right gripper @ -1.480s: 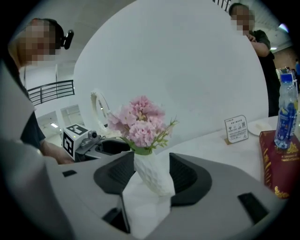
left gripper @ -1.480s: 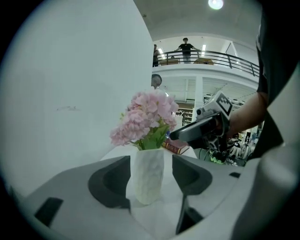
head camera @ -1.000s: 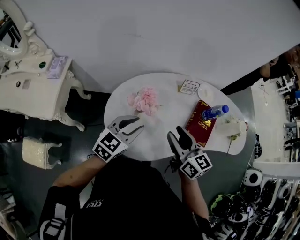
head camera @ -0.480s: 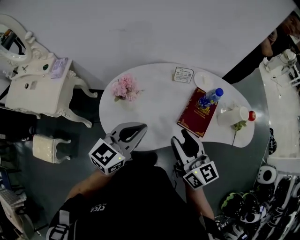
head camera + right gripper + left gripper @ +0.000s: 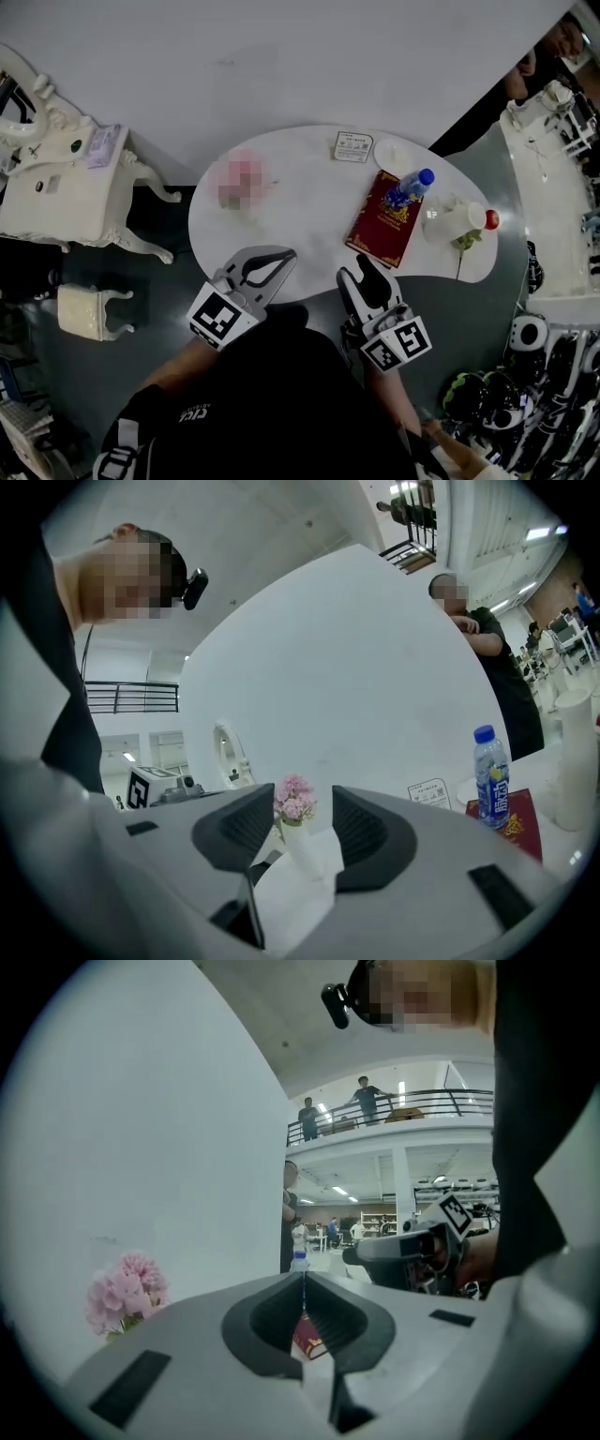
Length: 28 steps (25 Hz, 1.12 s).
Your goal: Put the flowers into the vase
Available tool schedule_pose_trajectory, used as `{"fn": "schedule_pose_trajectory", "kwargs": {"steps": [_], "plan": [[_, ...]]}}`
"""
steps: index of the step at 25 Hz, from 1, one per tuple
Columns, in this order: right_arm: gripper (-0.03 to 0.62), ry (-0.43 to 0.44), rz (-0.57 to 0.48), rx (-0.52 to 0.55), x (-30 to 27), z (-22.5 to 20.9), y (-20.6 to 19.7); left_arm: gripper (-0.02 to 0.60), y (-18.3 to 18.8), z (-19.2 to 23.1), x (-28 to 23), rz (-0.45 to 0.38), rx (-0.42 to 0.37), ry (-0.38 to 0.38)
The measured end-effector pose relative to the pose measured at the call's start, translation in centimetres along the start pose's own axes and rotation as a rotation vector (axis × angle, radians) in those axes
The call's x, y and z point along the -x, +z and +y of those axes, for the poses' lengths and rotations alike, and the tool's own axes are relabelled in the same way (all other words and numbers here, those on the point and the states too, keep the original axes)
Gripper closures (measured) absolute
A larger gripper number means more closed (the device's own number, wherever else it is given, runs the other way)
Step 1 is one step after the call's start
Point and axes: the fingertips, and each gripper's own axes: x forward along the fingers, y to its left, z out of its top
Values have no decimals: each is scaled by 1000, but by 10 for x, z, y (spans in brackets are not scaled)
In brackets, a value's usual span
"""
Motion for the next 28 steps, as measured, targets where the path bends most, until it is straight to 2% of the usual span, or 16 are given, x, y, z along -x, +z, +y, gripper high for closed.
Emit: {"fn": "schedule_pose_trajectory", "kwargs": {"steps": [3, 6, 10, 13, 15, 21, 28], "plan": [[427, -8, 3, -7, -7, 5, -9, 572, -9, 0, 4, -10, 30, -42], [447, -28, -2, -22, -5, 6, -15, 572, -12, -11, 6, -11, 59, -96], [493, -114, 0, 6, 13, -1, -14, 572, -2, -36, -4, -52, 77, -196], [529, -166, -16, 12, 24, 5, -11, 572, 1, -51, -5, -73, 24, -265], [540, -194, -22, 11, 34, 9, -9, 572, -3, -56, -8, -67, -1, -286], [546, -245, -16, 9, 56, -8, -7, 572, -5, -67, -32, -29, 67, -331], [546, -237, -14, 21, 52, -7, -4, 572, -15, -73, -31, -2, 52, -338]]}}
